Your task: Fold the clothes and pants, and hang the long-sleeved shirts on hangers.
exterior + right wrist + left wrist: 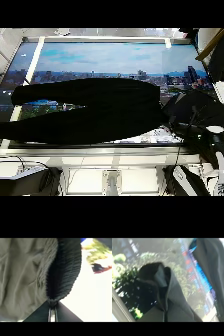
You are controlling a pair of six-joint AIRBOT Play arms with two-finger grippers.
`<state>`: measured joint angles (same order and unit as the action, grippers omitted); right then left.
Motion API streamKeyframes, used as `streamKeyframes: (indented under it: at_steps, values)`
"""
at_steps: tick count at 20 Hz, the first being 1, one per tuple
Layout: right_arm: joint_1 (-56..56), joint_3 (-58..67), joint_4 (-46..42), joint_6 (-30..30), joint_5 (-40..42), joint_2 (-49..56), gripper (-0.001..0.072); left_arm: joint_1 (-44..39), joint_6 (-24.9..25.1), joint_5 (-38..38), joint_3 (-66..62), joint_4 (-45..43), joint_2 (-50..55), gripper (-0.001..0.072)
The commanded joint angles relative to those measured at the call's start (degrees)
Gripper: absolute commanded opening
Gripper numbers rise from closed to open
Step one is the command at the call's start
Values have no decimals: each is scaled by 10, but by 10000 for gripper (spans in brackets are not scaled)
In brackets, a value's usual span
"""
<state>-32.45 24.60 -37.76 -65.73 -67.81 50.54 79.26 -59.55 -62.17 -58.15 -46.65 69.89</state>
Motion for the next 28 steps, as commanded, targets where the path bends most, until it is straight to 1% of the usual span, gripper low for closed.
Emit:
streamKeyframes:
  at_steps: [1,3,4,5,6,7,8,9,10,11,13,15,17,18,19,22,24,27,28]
  values:
    - [2,102,-138,-81,-123,-67,15,0,0,-10,-41,1,-27,4]
    - [2,163,-171,-118,-167,-94,14,-12,0,-30,-71,3,-28,3]
    - [3,188,-169,-122,-167,-98,14,-26,-5,-30,-82,5,-28,3]
    - [7,208,-165,-127,-151,-96,13,-47,-5,-26,-89,10,-27,3]
    - [16,221,-163,-133,-117,-87,13,-77,-5,-9,-92,11,-27,3]
    - [29,228,-163,-133,-85,-73,13,-112,-5,21,-93,10,-27,2]
    - [46,233,-162,-133,-57,-50,13,-154,-9,66,-94,4,-26,2]
    - [63,235,-162,-133,-35,-22,13,-197,-35,125,-94,-21,-24,1]
    - [76,238,-162,-135,-9,13,13,-236,-75,186,-94,-59,-21,2]
    - [83,241,-162,-147,22,48,13,-272,-114,237,-95,-103,-15,2]
    - [90,254,-136,-152,82,126,14,-342,-170,325,-95,-184,5,1]
    - [101,282,-96,-151,135,202,14,-397,-232,385,-99,-247,37,1]
    - [123,333,-85,-151,173,270,14,-424,-306,405,-116,-297,77,1]
    - [136,365,-85,-152,186,303,14,-429,-334,403,-129,-316,97,1]
    - [148,400,-85,-152,200,333,14,-433,-347,403,-139,-325,113,1]
    - [175,490,-86,-153,235,406,14,-439,-348,404,-165,-325,150,1]
    - [183,529,-86,-164,243,448,14,-439,-348,407,-168,-325,167,1]
    - [186,545,-89,-213,257,493,14,-439,-349,423,-169,-324,187,0]
    - [186,545,-89,-226,266,502,14,-439,-356,435,-169,-324,193,1]
